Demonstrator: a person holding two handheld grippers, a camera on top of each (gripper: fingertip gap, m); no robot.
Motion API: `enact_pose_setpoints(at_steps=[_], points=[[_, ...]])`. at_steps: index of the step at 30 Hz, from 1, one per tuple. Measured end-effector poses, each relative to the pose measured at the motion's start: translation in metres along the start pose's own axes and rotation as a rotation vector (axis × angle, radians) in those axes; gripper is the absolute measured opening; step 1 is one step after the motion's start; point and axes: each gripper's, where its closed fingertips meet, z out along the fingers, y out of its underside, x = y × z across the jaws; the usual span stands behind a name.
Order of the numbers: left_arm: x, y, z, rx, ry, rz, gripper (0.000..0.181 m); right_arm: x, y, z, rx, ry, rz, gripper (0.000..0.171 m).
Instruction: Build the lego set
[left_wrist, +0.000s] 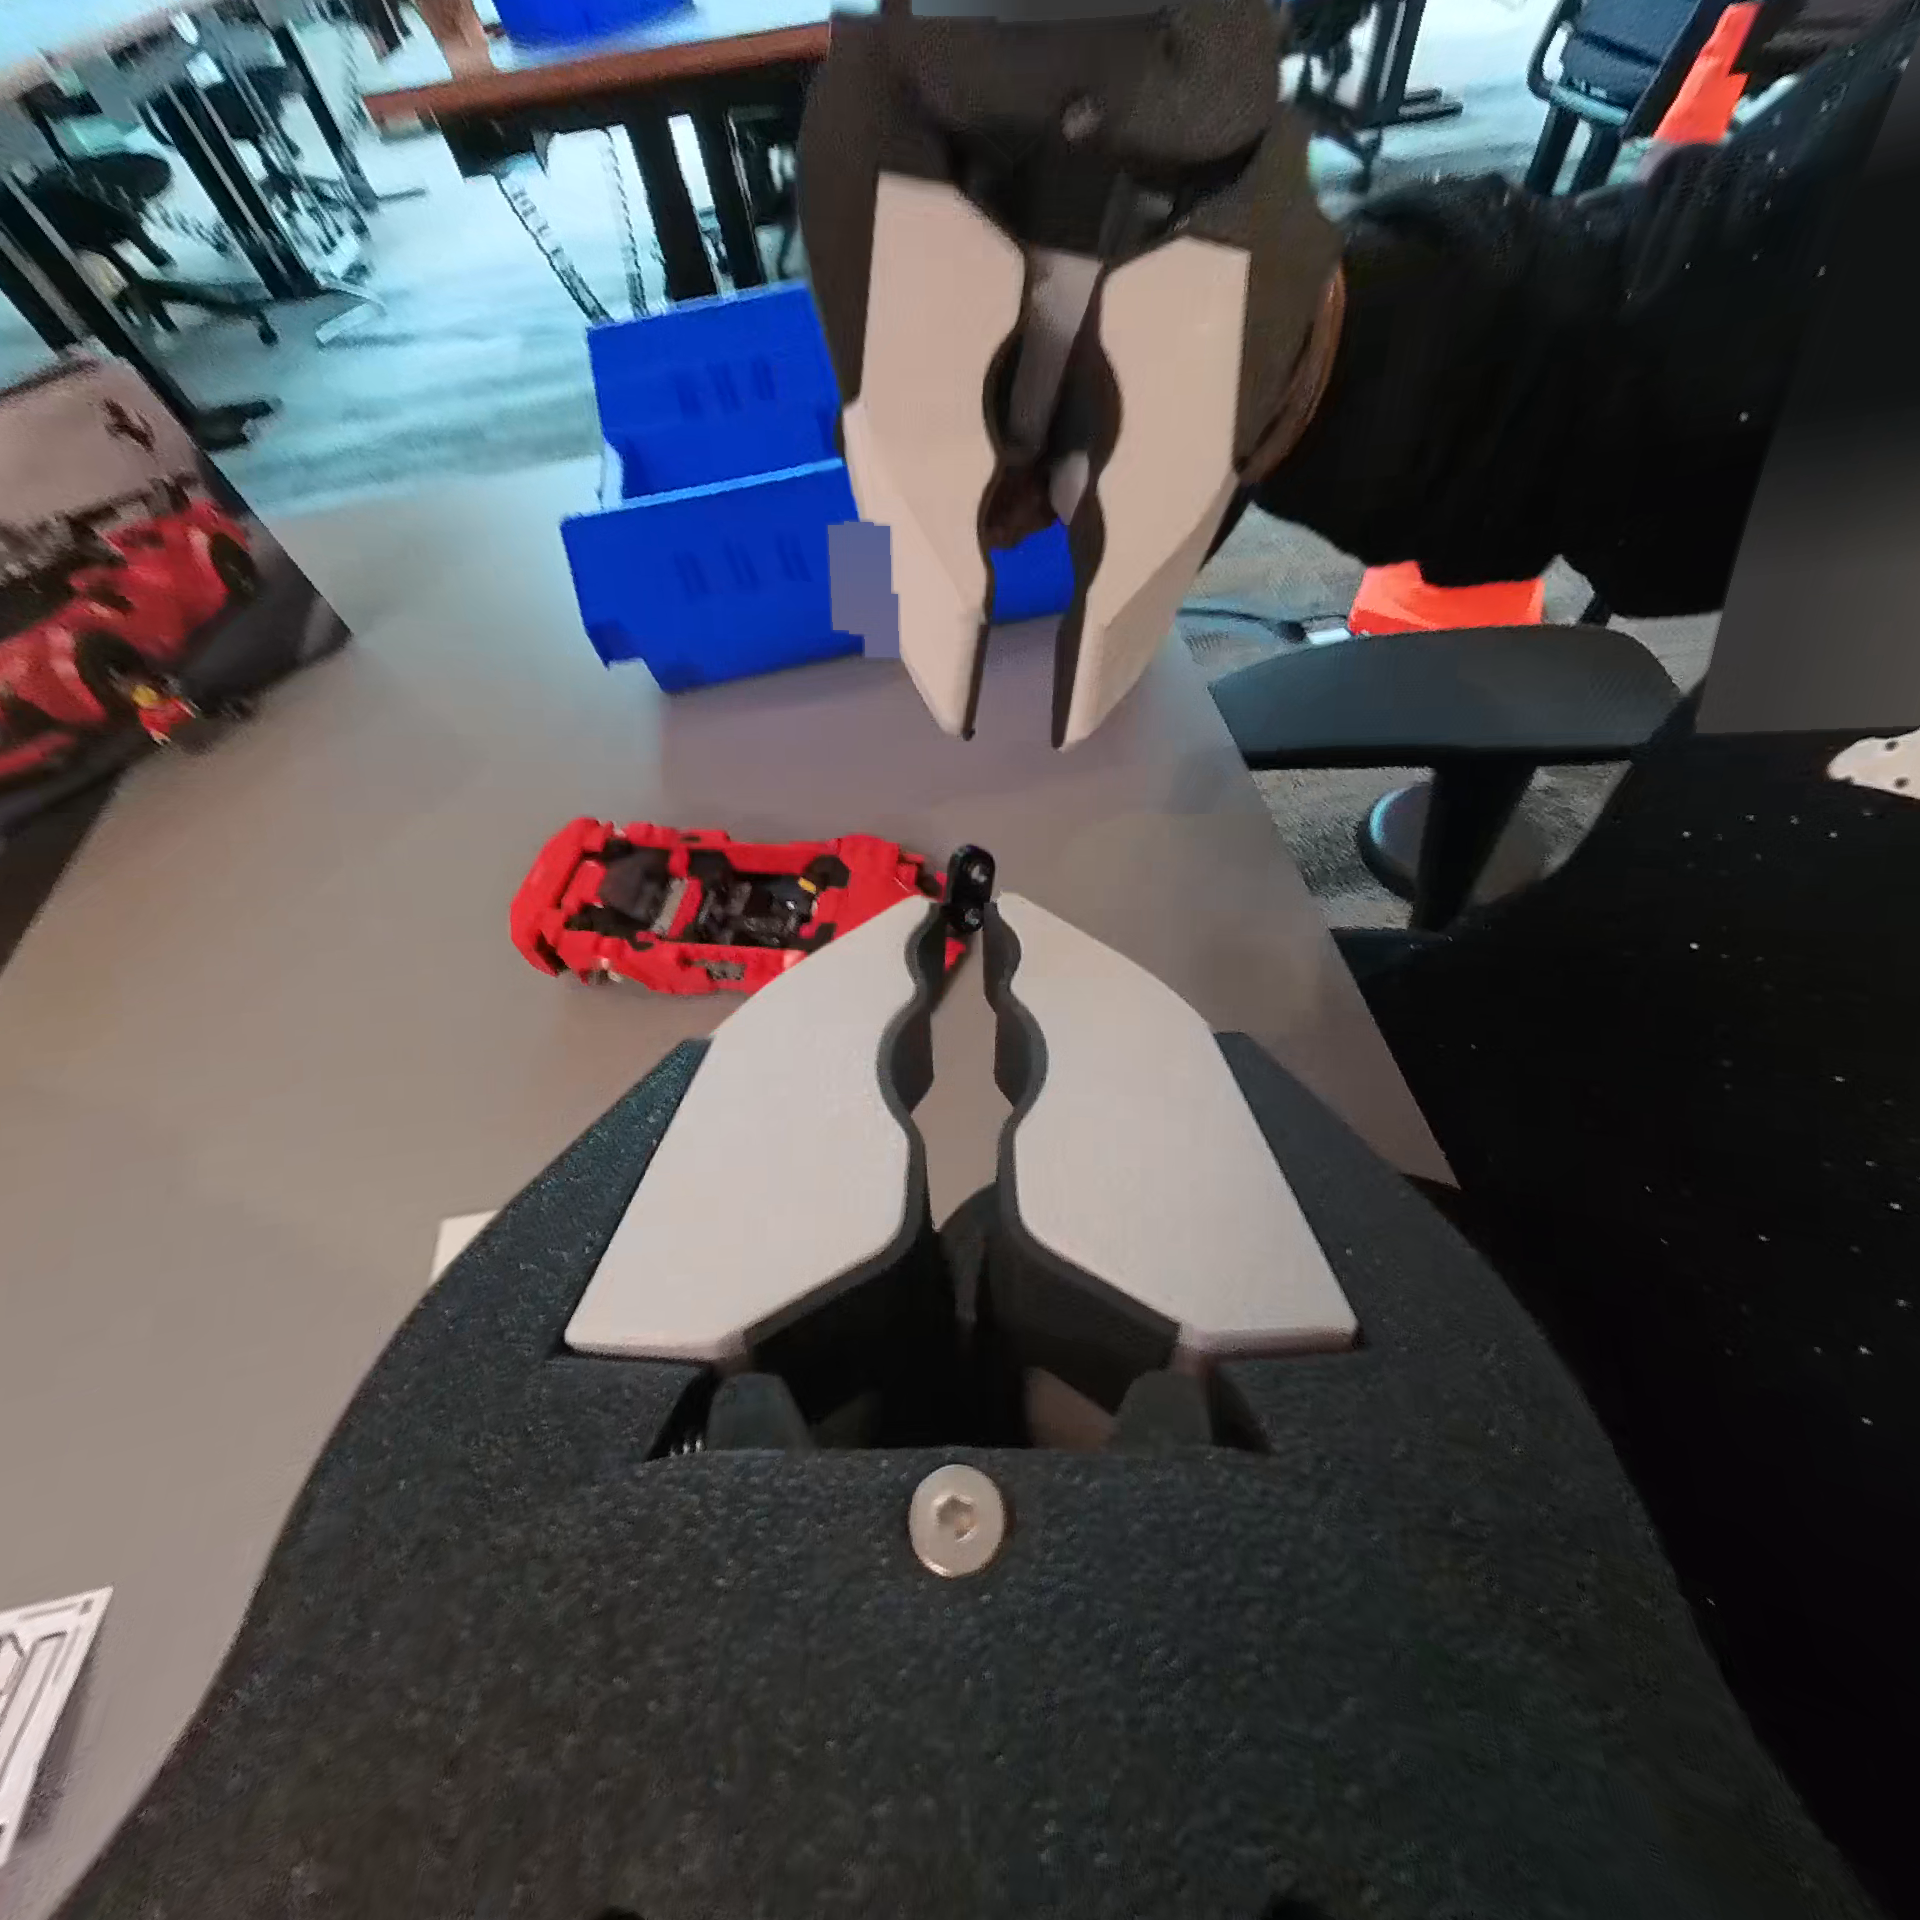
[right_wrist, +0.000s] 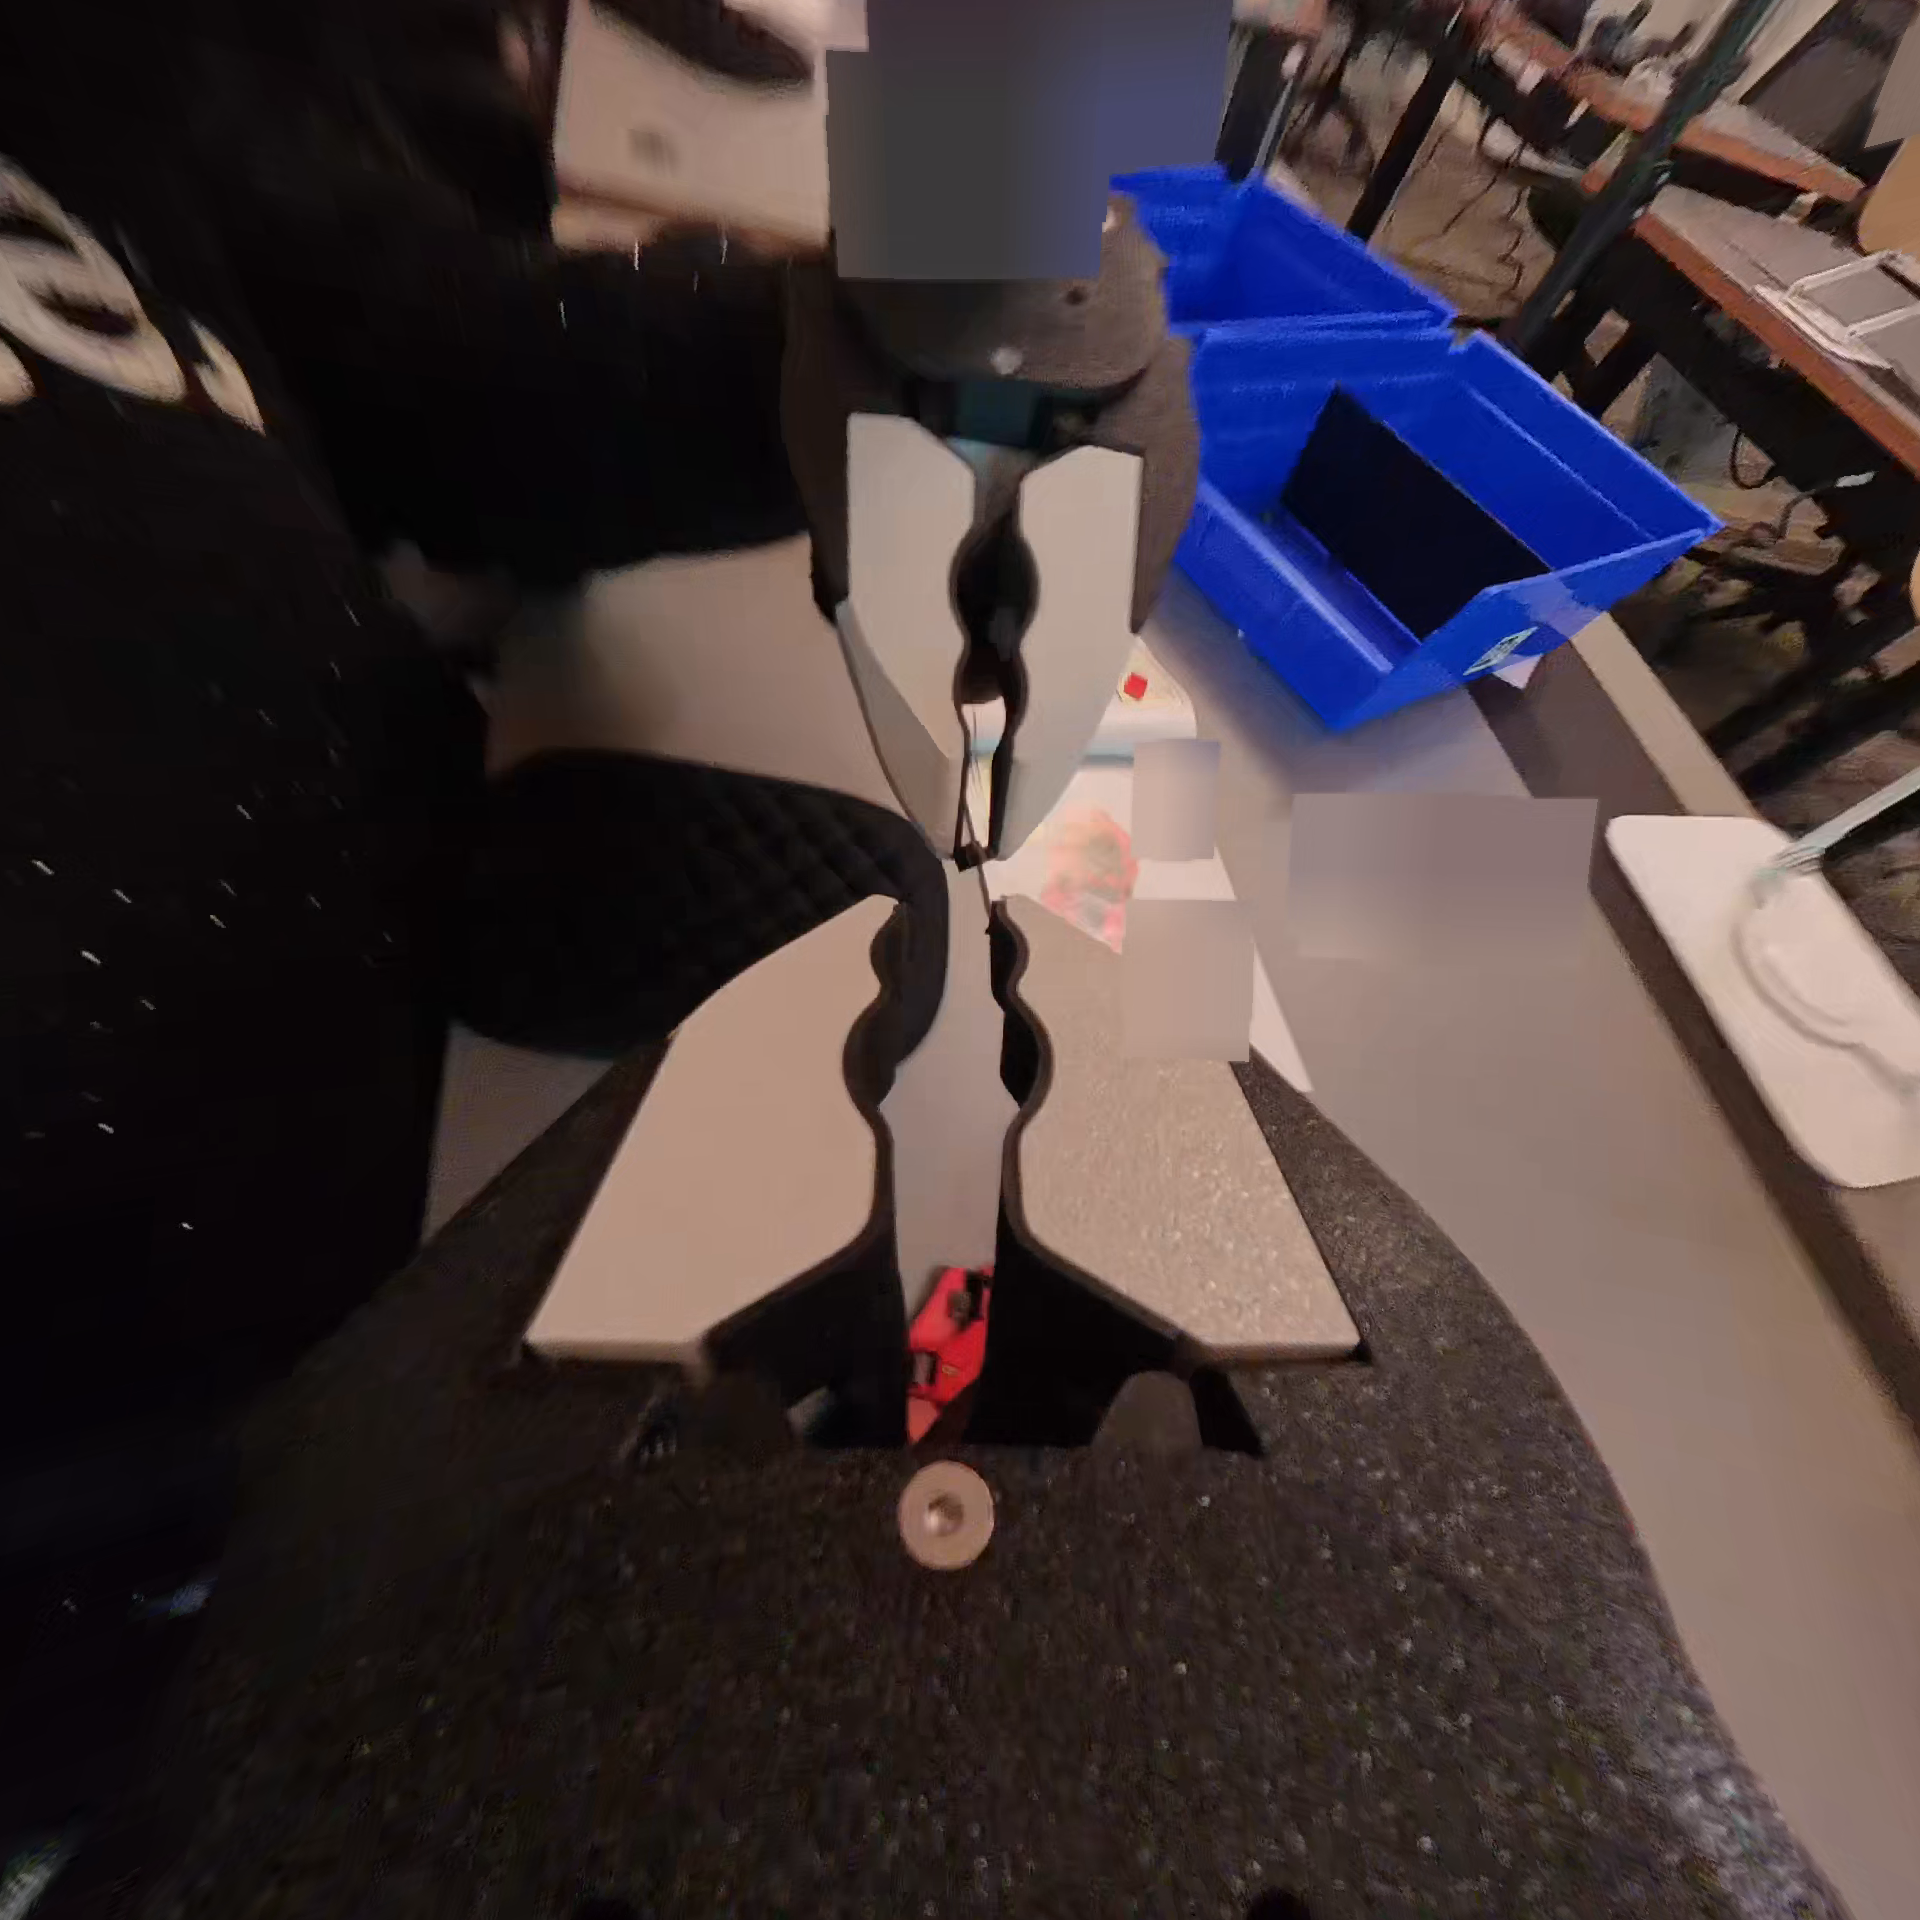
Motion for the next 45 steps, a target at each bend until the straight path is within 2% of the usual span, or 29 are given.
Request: enact_pose_setpoints(at_steps=[3, 9, 22, 24, 27, 31, 33, 36, 45], points=[[0.004, 0.010, 0.003, -0.060, 0.026, -0.012, 0.006, 0.000, -0.002, 0.009, -0.068, 0.009, -0.092, 0.015], [0.001, 0.018, 0.005, -0.106, 0.015, 0.004, 0.006, -0.004, 0.020, 0.029, -0.246, -0.046, -0.180, 0.017], [0.004, 0.027, 0.012, -0.139, 0.070, -0.011, 0.006, -0.004, 0.027, 0.038, -0.309, -0.034, -0.210, 0.008], [0.006, 0.024, 0.014, -0.106, 0.079, -0.010, 0.012, -0.004, 0.031, 0.032, -0.304, -0.005, -0.164, 0.007], [0.002, 0.024, 0.012, -0.072, 0.030, -0.012, 0.020, 0.003, 0.055, 0.004, -0.296, 0.125, 0.022, 0.007], [-0.007, 0.031, -0.002, 0.004, -0.084, -0.086, 0.023, 0.011, 0.130, -0.047, -0.269, 0.384, 0.470, 0.007], [-0.014, 0.036, -0.011, 0.031, -0.164, -0.122, 0.023, 0.010, 0.166, -0.062, -0.275, 0.468, 0.627, 0.007], [-0.018, 0.041, -0.021, 0.052, -0.247, -0.142, 0.023, 0.013, 0.191, -0.063, -0.297, 0.509, 0.687, 0.007], [-0.015, 0.054, -0.032, 0.030, -0.344, -0.169, 0.023, 0.016, 0.219, -0.048, -0.382, 0.448, 0.695, 0.007]])
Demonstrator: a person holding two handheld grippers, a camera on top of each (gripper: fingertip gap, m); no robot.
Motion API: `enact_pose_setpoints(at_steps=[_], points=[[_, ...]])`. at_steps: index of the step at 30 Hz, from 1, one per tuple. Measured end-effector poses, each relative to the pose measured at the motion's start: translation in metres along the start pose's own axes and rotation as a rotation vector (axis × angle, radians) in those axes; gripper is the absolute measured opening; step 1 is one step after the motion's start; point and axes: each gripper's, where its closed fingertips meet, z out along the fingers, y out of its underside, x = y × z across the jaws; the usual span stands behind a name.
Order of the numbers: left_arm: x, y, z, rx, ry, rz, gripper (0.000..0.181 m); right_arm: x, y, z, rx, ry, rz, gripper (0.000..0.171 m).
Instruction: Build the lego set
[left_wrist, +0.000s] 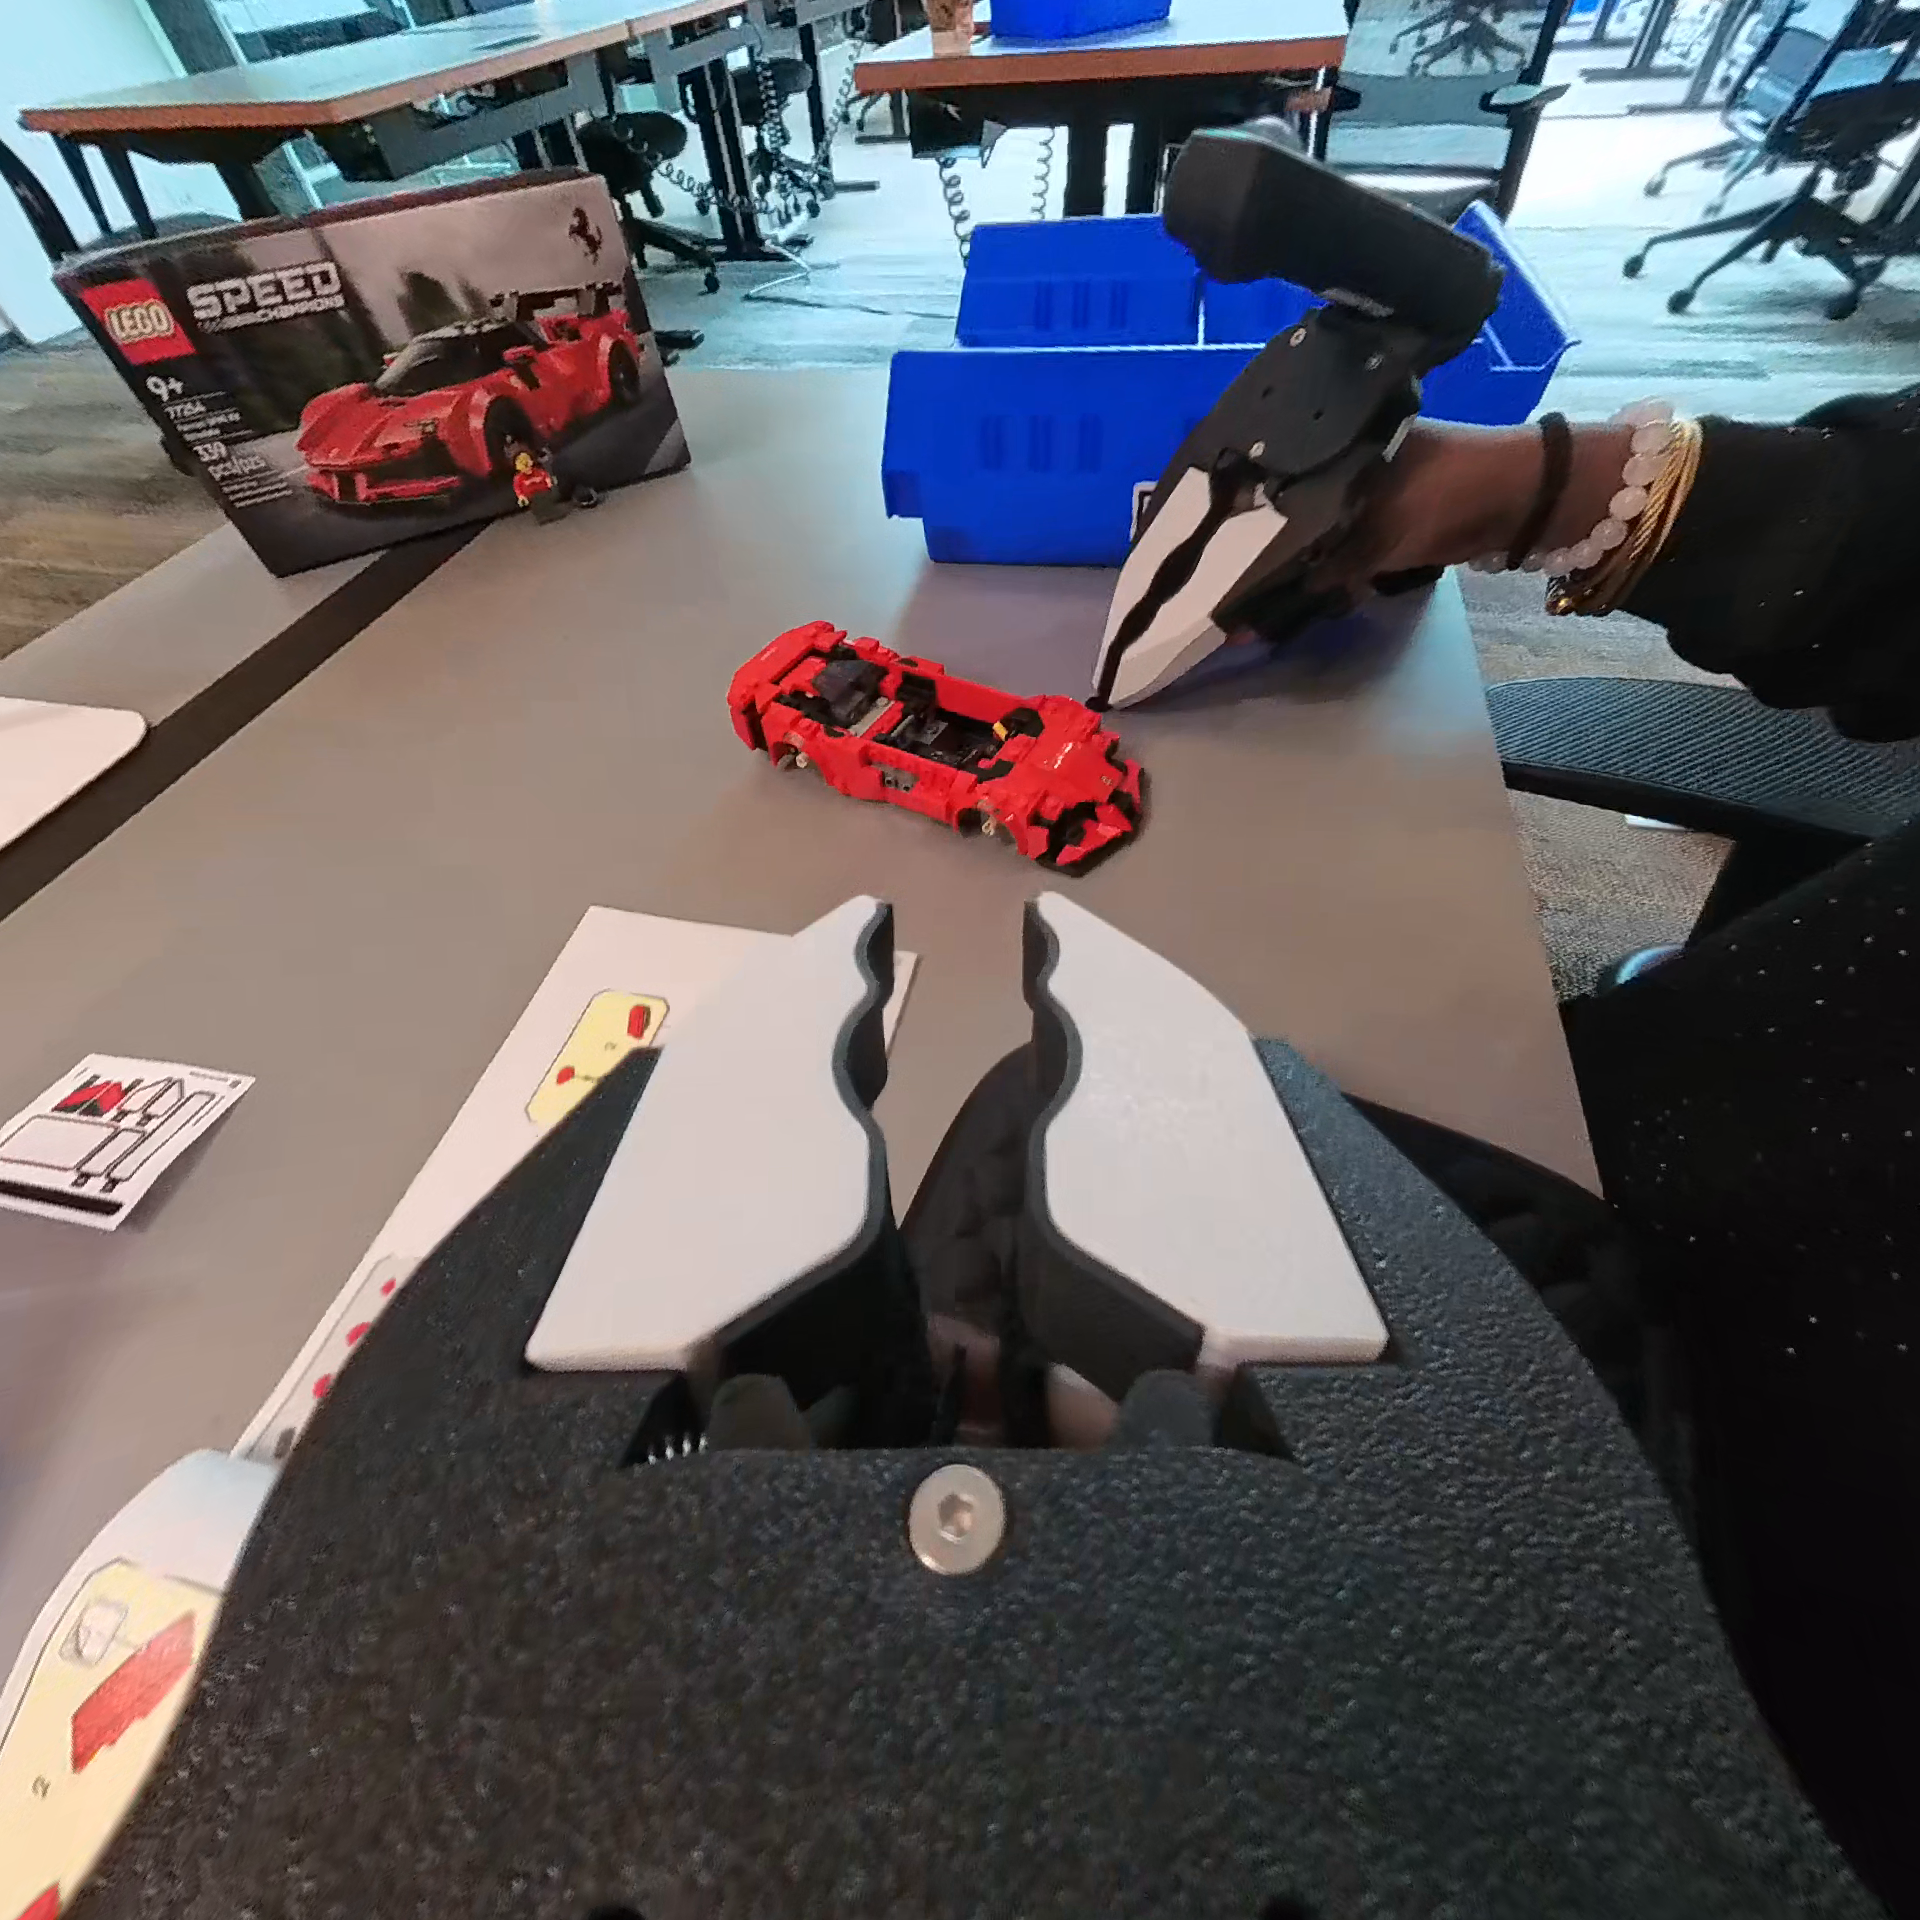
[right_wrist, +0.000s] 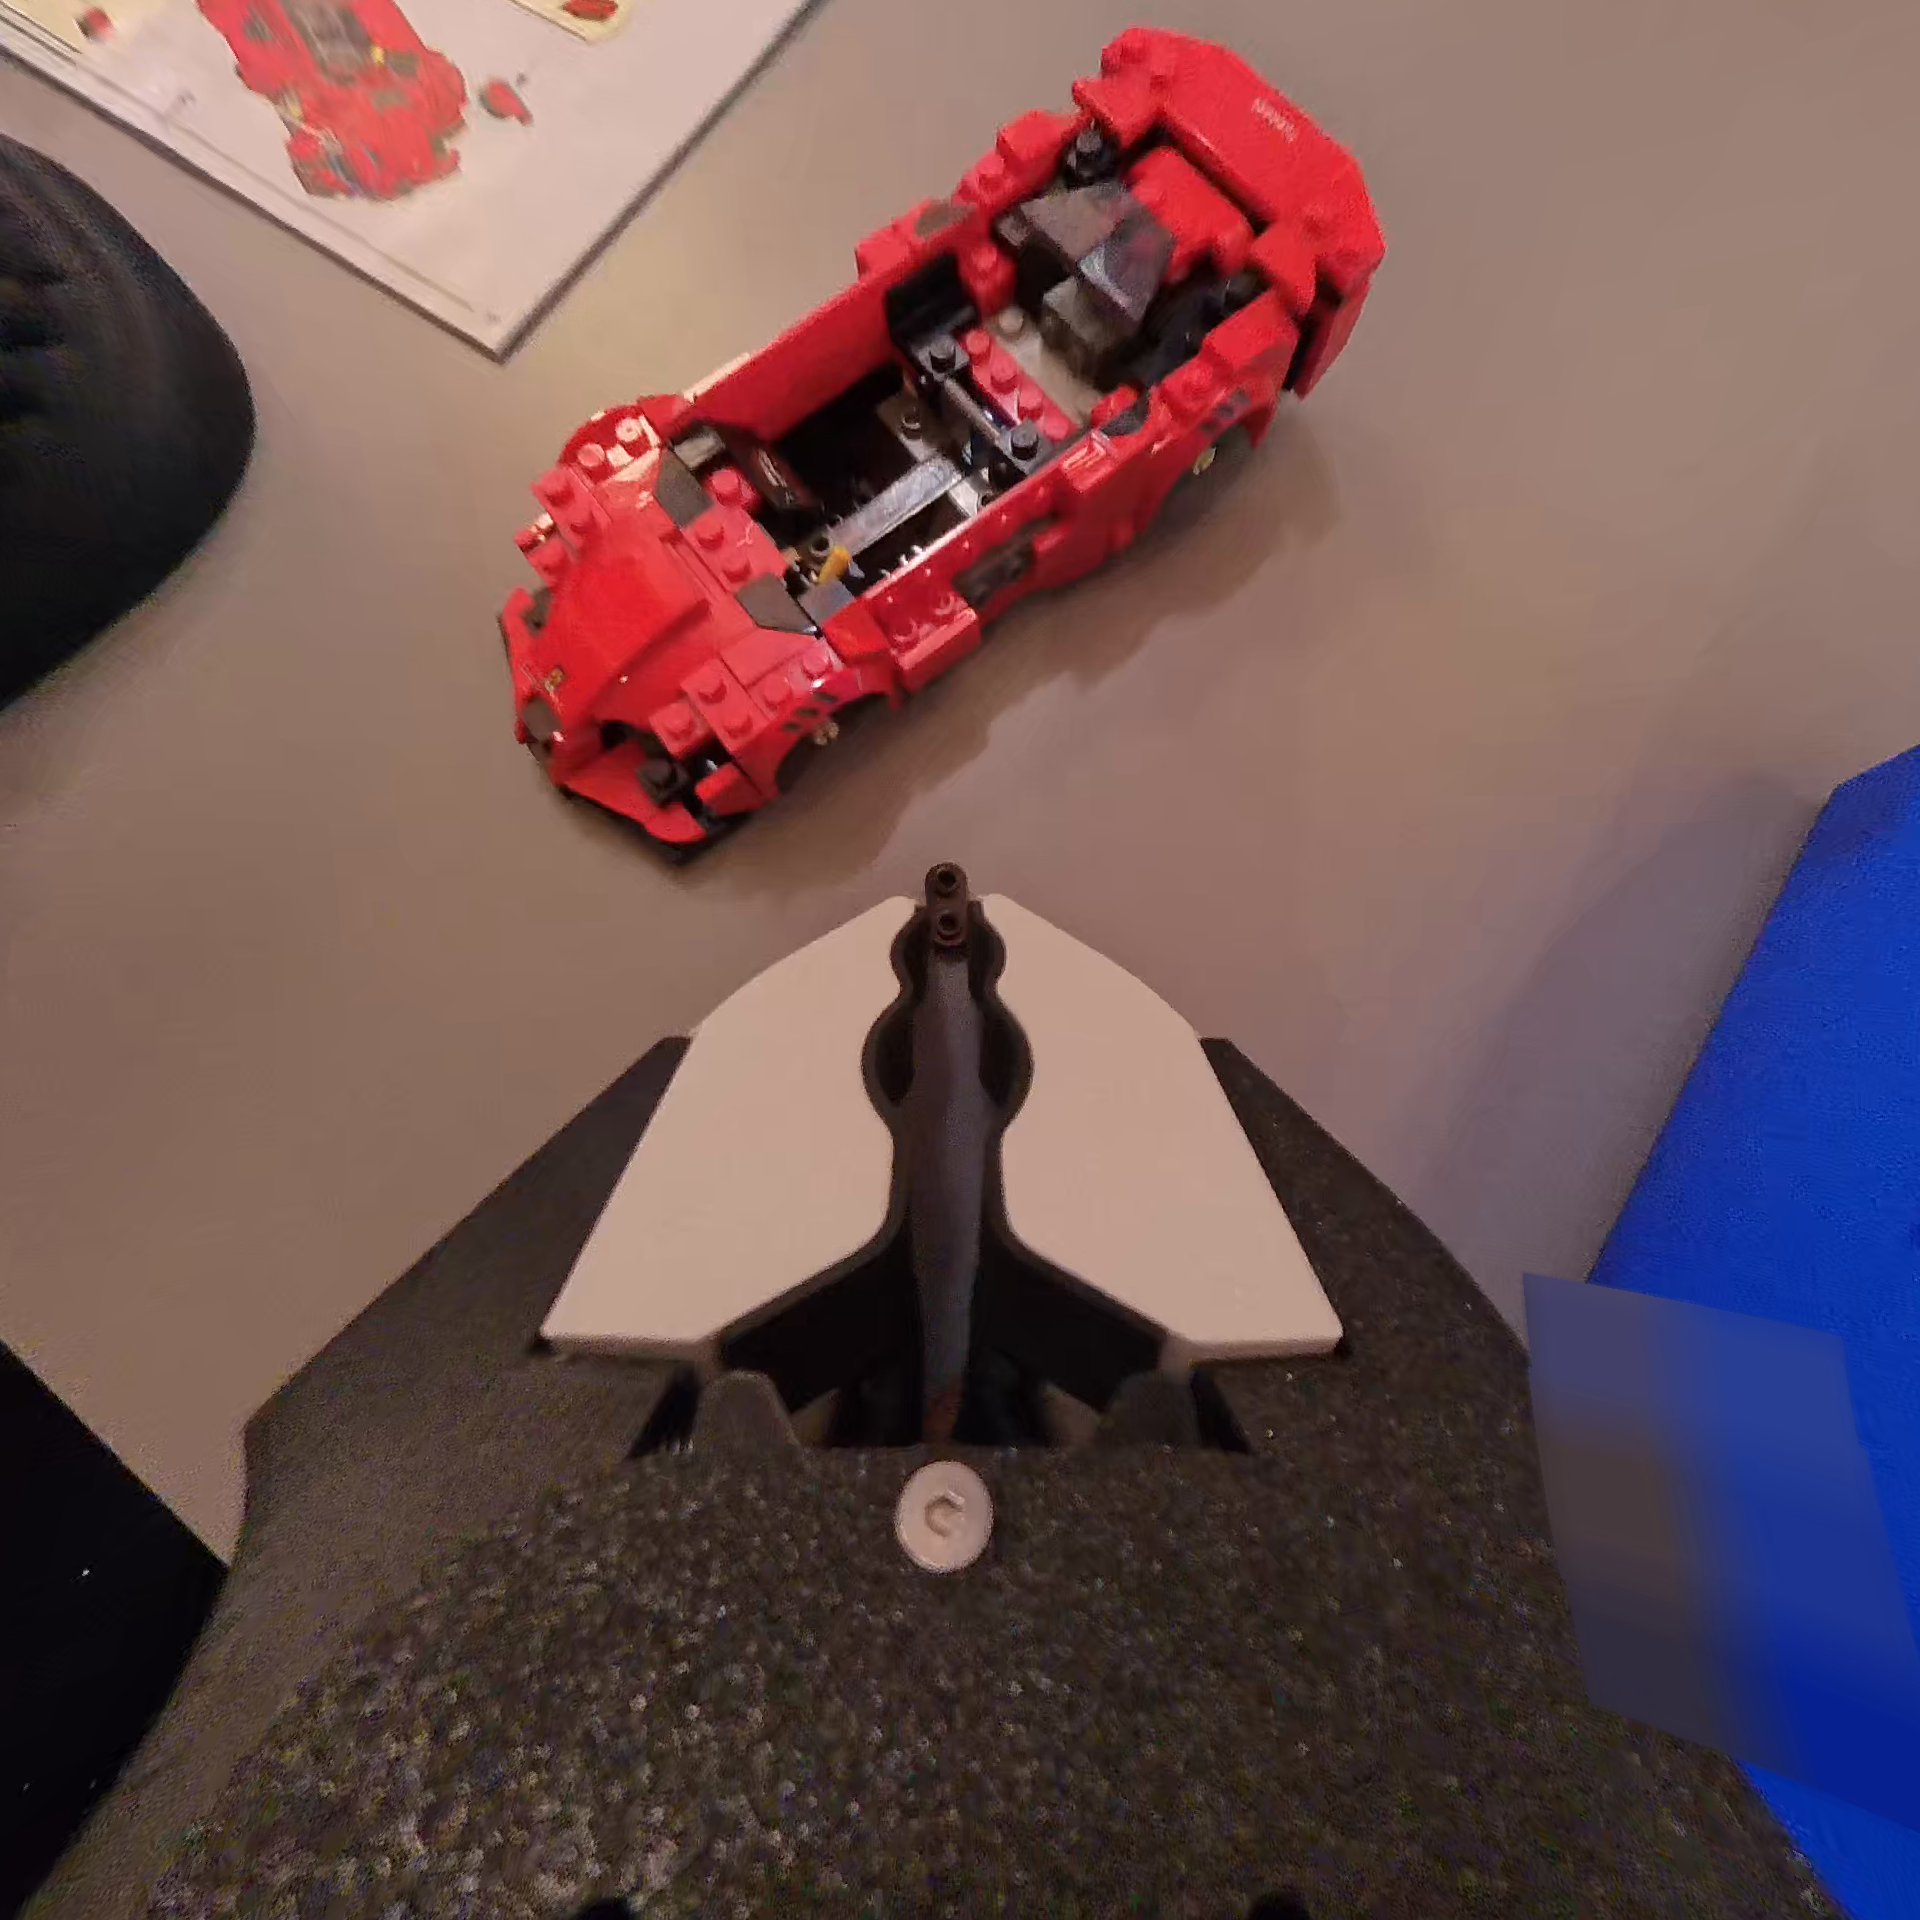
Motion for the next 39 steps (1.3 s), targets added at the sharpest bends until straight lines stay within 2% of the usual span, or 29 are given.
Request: enact_pose_setpoints(at_steps=[3, 6, 14, 16, 20, 22, 24, 26, 28, 32, 36, 39], points=[[-0.002, 0.005, -0.003, -0.013, -0.015, -0.010, 0.023, -0.002, 0.001, -0.001, -0.014, -0.017, -0.001, 0.008], [-0.007, 0.008, -0.006, -0.019, -0.038, -0.020, 0.023, -0.003, 0.002, -0.001, -0.028, -0.026, 0.002, 0.018], [-0.024, 0.023, -0.018, -0.056, -0.130, -0.040, 0.023, -0.003, -0.009, -0.009, 0.022, -0.020, 0.028, 0.020], [-0.040, 0.029, -0.026, -0.079, -0.211, -0.076, 0.022, -0.010, -0.029, -0.019, 0.120, -0.023, 0.028, 0.019], [-0.067, 0.046, -0.036, -0.126, -0.352, -0.143, 0.022, -0.046, -0.098, -0.045, 0.450, -0.132, 0.009, 0.020], [-0.071, 0.057, -0.035, -0.162, -0.365, -0.161, 0.017, -0.073, -0.123, -0.042, 0.506, -0.228, 0.000, 0.022], [-0.073, 0.068, -0.033, -0.216, -0.373, -0.156, 0.006, -0.098, -0.133, -0.020, 0.427, -0.298, -0.030, 0.022], [-0.073, 0.078, -0.031, -0.277, -0.363, -0.147, 0.001, -0.118, -0.130, 0.011, 0.277, -0.311, -0.104, 0.017], [-0.073, 0.086, -0.028, -0.321, -0.358, -0.137, 0.000, -0.129, -0.126, 0.042, 0.162, -0.273, -0.180, 0.009], [-0.073, 0.094, -0.024, -0.338, -0.351, -0.130, 0.001, -0.133, -0.128, 0.087, 0.030, -0.151, -0.245, 0.005], [-0.075, 0.104, -0.024, -0.360, -0.360, -0.121, 0.008, -0.118, -0.121, 0.115, -0.109, -0.011, -0.275, 0.004], [-0.068, 0.107, -0.022, -0.372, -0.342, -0.122, 0.012, -0.120, -0.117, 0.122, -0.154, -0.030, -0.269, 0.002]])
